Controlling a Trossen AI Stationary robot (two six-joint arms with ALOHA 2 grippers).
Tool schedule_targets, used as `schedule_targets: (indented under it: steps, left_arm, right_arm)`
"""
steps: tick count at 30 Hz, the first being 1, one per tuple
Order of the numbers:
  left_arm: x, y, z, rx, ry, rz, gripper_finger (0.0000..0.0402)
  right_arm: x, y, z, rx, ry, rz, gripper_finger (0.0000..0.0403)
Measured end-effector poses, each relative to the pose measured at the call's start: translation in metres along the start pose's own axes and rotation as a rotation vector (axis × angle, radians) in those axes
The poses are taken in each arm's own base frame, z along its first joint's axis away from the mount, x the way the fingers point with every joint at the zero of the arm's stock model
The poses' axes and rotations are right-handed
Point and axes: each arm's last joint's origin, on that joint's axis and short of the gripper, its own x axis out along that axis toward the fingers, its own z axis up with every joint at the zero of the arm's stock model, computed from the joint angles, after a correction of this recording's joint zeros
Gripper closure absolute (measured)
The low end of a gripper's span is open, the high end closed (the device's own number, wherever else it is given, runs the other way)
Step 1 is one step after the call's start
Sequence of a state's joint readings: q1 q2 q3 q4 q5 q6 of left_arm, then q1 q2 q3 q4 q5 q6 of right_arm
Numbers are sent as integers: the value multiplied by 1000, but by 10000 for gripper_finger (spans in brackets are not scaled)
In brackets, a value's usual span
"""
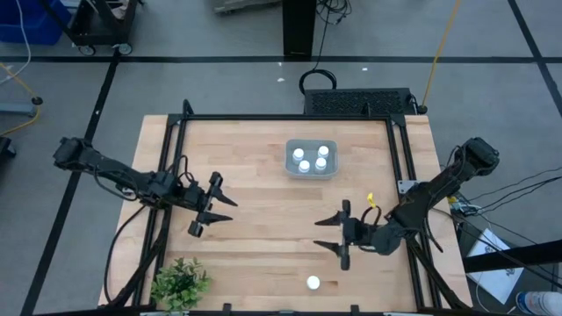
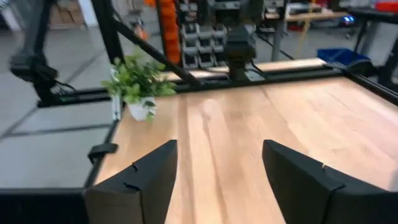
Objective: Pick and place pill bottles into a basket
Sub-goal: Put the white medicine bottle into the gray bin
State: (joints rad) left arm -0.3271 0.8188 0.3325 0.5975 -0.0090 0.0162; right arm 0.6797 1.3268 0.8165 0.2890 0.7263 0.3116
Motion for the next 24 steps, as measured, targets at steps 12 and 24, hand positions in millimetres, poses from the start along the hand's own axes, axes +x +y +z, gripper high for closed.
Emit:
schedule_targets:
  steps: [12,24]
  left_arm:
    - [0,0,1,-22,-7,1,215]
    - [0,0,2,-20,-23,-4,215]
  right_arm:
    - [6,14,35,67,217,75,104]
    - [47,58,36,-6,499,61,94]
